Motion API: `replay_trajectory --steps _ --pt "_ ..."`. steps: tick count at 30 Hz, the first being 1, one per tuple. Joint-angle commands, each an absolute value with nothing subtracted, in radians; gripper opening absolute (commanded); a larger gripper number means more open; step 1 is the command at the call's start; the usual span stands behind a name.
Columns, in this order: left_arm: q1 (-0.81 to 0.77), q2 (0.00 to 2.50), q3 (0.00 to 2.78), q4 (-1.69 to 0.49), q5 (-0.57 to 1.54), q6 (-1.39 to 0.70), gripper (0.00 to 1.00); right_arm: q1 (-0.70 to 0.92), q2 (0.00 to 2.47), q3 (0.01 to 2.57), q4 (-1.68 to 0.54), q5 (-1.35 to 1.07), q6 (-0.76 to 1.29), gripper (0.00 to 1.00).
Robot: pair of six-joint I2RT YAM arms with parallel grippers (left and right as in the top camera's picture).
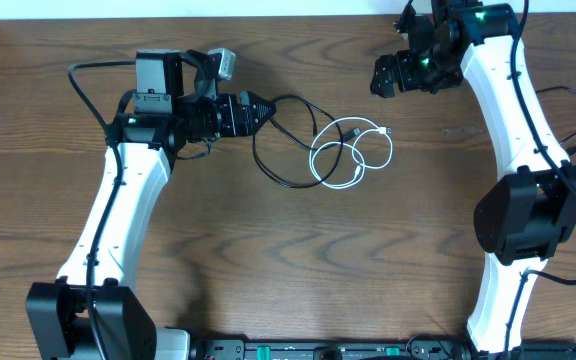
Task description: Untangle cables
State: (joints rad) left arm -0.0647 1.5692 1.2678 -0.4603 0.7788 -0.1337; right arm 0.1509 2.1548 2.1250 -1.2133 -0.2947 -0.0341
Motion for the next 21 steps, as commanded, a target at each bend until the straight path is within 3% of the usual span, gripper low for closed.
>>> replay_trajectory --steps 1,21 --pt "-0.062 1.575 1.269 -0.463 0.776 -0.131 0.74 0.153 2.110 2.130 -1.216 -0.290 -0.046 0.99" --pt "-0.039 1.575 1.269 -0.463 0.823 -0.136 0.74 0.153 2.110 2.130 -1.216 -0.290 -0.046 0.99"
